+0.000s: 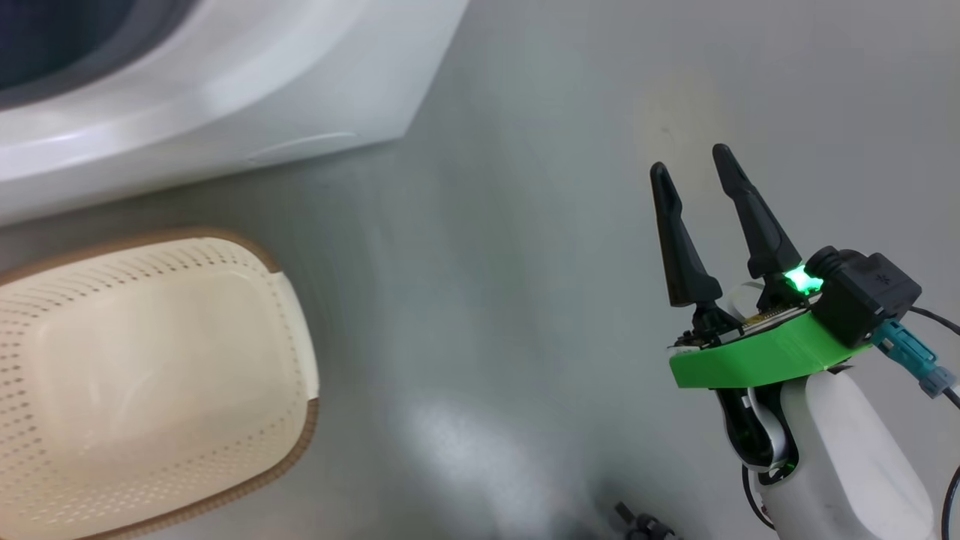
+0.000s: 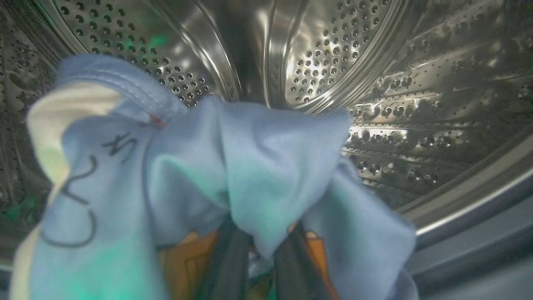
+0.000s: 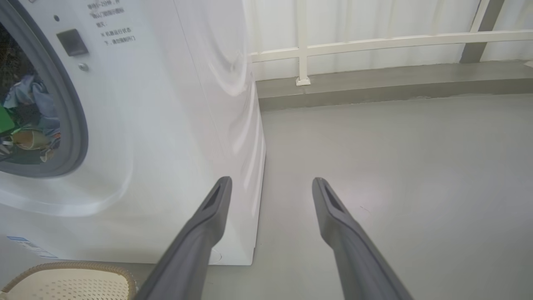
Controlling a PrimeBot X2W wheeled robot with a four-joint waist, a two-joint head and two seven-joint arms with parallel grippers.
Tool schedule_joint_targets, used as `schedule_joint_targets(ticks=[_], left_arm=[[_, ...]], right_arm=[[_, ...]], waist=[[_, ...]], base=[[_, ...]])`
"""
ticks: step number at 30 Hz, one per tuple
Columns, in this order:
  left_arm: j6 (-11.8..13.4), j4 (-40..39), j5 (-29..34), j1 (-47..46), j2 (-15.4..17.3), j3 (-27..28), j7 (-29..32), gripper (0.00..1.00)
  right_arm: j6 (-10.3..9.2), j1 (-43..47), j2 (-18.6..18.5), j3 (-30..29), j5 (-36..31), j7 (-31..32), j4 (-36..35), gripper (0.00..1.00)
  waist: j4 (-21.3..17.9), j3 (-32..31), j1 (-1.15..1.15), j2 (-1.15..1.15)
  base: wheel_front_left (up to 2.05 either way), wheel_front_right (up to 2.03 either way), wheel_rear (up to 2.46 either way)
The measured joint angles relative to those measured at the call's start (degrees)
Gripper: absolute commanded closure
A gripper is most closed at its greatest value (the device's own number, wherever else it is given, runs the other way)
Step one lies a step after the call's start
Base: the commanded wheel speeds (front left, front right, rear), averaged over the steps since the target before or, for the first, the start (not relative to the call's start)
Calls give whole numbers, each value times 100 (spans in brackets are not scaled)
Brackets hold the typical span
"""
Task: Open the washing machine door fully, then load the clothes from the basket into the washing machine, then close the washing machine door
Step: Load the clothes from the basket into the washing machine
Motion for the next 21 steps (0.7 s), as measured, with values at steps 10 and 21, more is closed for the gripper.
schedule_joint_targets(ticks=[10,21], left_arm=[[2,447,226,-1366,177,-80,-304,100],[-142,1414,426,-2530,398,-461,1401,0]], right_arm=[[0,7,35,-4,2,0,-174,0],[0,106,56,27,162,0,-246,0]], waist=[[-335,510,1,0],[-598,736,0,0]], base=[[0,0,0],[0,0,0]])
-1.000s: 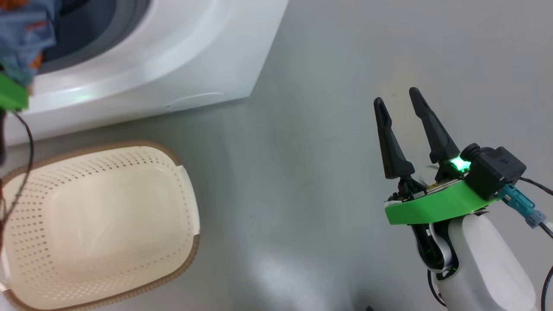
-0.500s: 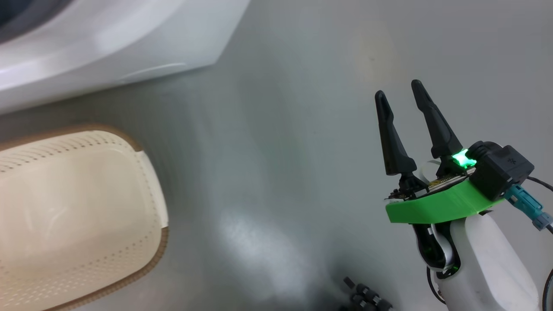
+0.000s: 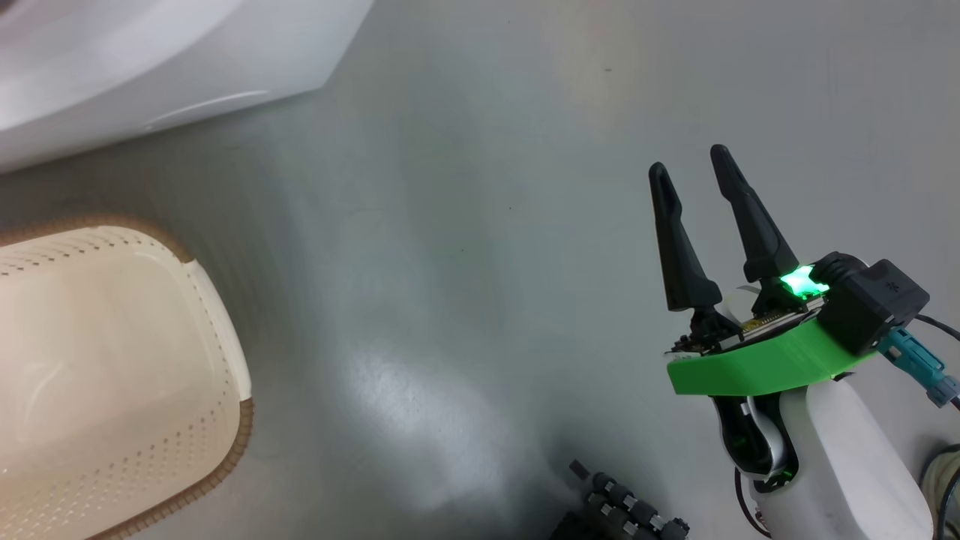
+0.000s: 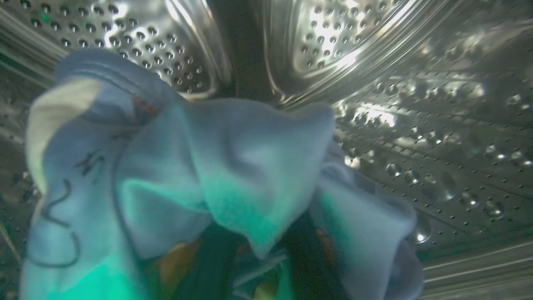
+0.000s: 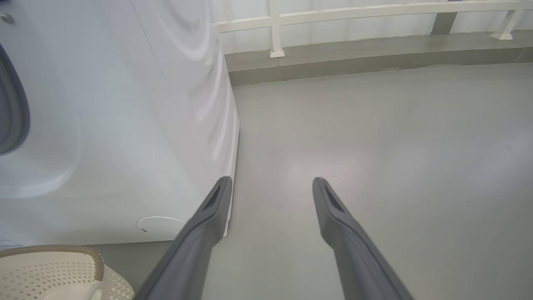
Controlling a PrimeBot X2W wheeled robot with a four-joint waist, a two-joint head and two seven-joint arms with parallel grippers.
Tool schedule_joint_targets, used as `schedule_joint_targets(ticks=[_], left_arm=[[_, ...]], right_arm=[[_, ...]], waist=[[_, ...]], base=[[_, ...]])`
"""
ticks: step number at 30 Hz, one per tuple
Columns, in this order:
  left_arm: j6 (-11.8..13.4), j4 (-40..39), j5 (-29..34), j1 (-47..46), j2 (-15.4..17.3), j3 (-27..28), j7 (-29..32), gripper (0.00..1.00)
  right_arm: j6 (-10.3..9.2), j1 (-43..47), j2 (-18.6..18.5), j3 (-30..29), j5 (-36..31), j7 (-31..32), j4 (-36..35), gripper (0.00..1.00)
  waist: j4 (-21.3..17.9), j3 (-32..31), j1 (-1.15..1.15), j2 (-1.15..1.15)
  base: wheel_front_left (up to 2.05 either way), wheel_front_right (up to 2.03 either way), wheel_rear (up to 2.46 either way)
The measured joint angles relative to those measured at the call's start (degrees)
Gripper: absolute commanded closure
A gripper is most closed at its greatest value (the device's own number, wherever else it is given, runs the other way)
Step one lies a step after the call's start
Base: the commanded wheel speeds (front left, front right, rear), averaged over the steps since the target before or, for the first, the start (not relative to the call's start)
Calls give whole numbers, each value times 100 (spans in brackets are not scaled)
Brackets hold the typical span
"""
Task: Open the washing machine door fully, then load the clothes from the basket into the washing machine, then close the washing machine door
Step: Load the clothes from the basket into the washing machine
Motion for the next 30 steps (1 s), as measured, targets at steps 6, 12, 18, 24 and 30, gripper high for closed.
schedule_joint_targets(ticks=[6,12,18,24,30], left_arm=[[-70,225,-427,-222,15,-226,1838,0],[-71,-305,-928,-73,137,-412,2149,0],[-111,-565,-1228,347,238,-416,1397,0],[-111,-673,-1540,835,145,-467,635,0],[-111,-604,-1627,1646,-103,-566,-397,0]], right_arm=[[0,-14,3,94,136,0,-3,0],[0,-18,4,101,142,0,7,0],[0,-38,4,55,133,0,71,0],[0,-56,3,57,110,0,175,0],[0,-51,2,81,-16,0,361,0]], waist=[[4,64,0,0],[59,84,-1,0],[155,-5,0,0],[261,-239,-1,0],[350,-623,-1,0]], base=[[0,0,0],[0,0,0],[0,0,0],[0,0,0],[0,0,0]])
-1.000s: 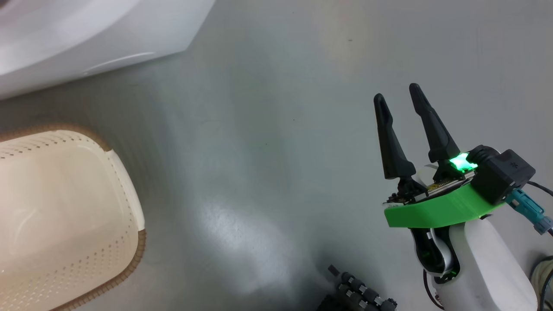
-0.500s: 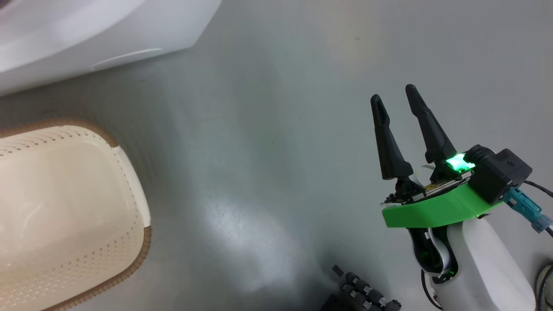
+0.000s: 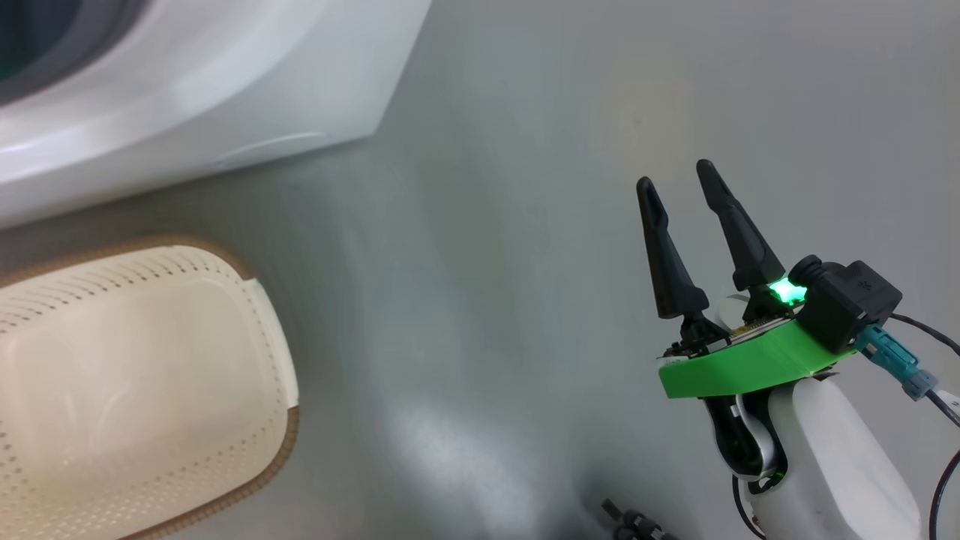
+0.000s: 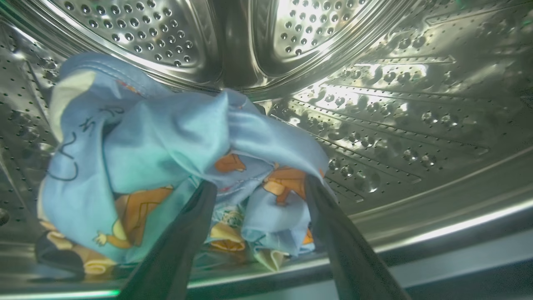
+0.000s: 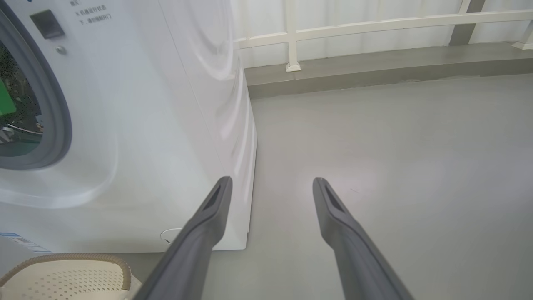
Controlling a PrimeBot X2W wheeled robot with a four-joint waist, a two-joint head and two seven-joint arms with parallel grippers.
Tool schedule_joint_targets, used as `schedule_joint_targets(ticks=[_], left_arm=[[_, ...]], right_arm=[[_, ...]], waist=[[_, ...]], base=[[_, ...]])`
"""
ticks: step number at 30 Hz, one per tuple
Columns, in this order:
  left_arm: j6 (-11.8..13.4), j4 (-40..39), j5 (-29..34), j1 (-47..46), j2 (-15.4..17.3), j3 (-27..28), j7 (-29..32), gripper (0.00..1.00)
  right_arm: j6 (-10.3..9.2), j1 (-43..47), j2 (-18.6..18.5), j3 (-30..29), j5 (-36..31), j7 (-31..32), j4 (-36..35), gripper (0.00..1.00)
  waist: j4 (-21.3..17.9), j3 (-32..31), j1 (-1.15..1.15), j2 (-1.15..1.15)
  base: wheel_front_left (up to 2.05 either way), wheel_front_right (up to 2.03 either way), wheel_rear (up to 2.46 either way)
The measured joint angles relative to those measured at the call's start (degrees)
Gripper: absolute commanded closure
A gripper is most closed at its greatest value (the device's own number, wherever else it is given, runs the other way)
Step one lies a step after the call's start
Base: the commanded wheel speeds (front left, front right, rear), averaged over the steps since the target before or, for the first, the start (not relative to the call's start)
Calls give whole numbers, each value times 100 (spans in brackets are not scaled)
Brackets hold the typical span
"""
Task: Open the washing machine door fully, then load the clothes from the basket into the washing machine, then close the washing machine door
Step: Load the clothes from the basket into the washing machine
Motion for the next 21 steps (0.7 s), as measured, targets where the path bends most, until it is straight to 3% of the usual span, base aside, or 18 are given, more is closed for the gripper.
schedule_joint_targets(ticks=[9,21], left_arm=[[8,170,16,705,-526,-42,-1308,0],[1,58,15,1783,-757,-110,-1731,0]], right_arm=[[0,40,-10,-100,-143,0,191,0],[0,189,-255,-109,-101,0,336,0]], waist=[[249,-596,-1,0],[554,-1352,-1,0]], base=[[0,0,0],[0,0,0]])
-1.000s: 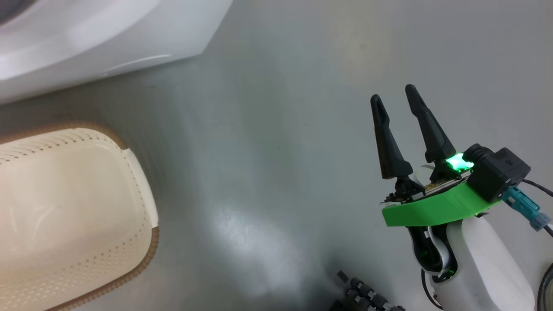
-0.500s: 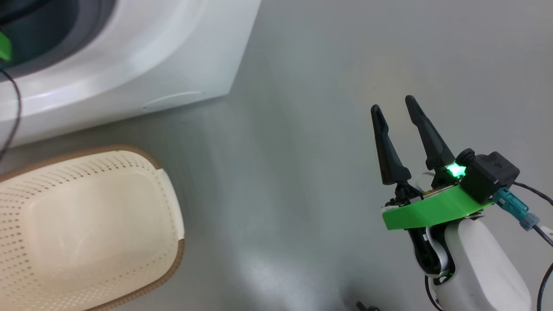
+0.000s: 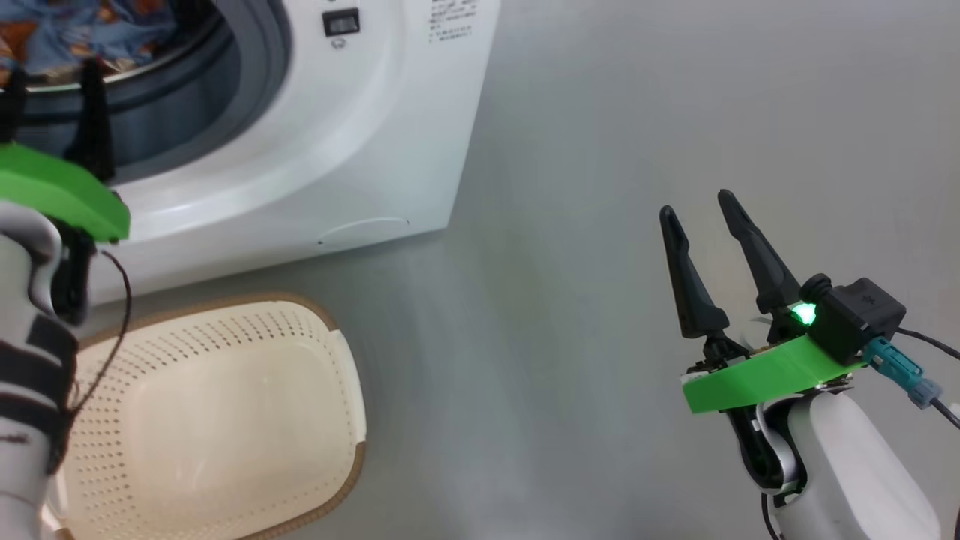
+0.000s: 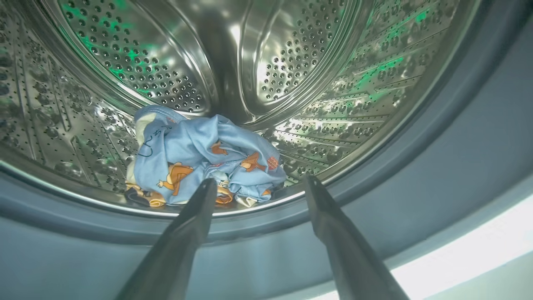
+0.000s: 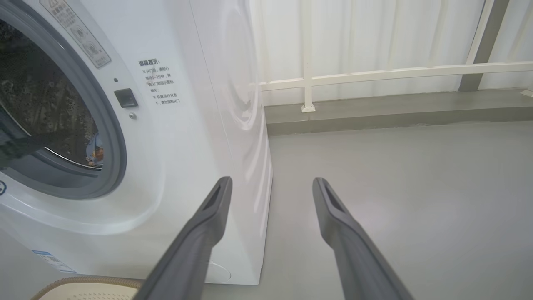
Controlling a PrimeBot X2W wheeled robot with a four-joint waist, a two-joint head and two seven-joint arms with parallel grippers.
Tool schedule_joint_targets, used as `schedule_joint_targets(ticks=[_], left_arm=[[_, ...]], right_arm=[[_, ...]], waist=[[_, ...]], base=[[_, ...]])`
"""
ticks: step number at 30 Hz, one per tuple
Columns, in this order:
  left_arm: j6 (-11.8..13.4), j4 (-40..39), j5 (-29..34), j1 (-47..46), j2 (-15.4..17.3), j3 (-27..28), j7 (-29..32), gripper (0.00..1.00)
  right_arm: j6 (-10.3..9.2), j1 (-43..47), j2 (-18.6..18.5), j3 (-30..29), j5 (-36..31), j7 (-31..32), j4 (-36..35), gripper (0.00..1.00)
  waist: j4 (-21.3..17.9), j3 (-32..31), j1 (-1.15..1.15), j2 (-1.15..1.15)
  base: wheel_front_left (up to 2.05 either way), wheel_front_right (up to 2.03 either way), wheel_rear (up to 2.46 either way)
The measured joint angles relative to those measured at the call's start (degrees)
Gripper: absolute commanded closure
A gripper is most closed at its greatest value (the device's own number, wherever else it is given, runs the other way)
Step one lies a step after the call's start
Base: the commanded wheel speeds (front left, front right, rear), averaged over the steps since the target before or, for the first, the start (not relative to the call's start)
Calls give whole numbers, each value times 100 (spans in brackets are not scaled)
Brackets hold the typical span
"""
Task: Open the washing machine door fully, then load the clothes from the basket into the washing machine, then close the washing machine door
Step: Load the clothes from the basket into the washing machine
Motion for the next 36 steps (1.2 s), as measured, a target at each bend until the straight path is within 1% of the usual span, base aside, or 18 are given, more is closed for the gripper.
schedule_joint_targets(ticks=[2,8,12,16,18,22,26,29,36], left_arm=[[-1,-165,1,242,5,55,-15,0],[0,-1133,27,1004,13,482,-38,0],[16,-1610,81,1673,10,689,-37,0],[160,-2180,224,2245,14,917,-38,0],[205,-2338,256,2382,13,983,-38,0],[367,-2931,522,3042,5,1213,-38,0],[483,-3483,676,3696,-76,1440,-38,0],[564,-3840,744,4101,-204,1634,-38,0],[555,-4467,828,4899,-361,1941,-38,0]], right_arm=[[0,59,-63,-10,2,0,2,0],[0,265,-154,-76,112,0,27,0],[0,337,-205,-89,113,0,23,0],[0,344,-246,-91,144,0,19,0],[0,351,-254,-93,154,0,19,0],[0,466,-282,-146,155,0,16,0],[0,467,-370,-181,214,0,14,0],[0,491,-394,-192,246,0,10,0],[0,673,-419,-211,252,0,1,0]], waist=[[37,-134,0,0],[148,-518,0,0],[231,-757,0,0],[324,-963,0,0],[349,-1008,0,0],[450,-1189,1,0],[564,-1357,1,0],[662,-1466,1,0],[870,-1659,1,0]], base=[[0,0,0],[0,0,0],[0,0,0],[0,0,0],[0,0,0],[0,0,0],[0,0,0],[0,0,0],[0,0,0]])
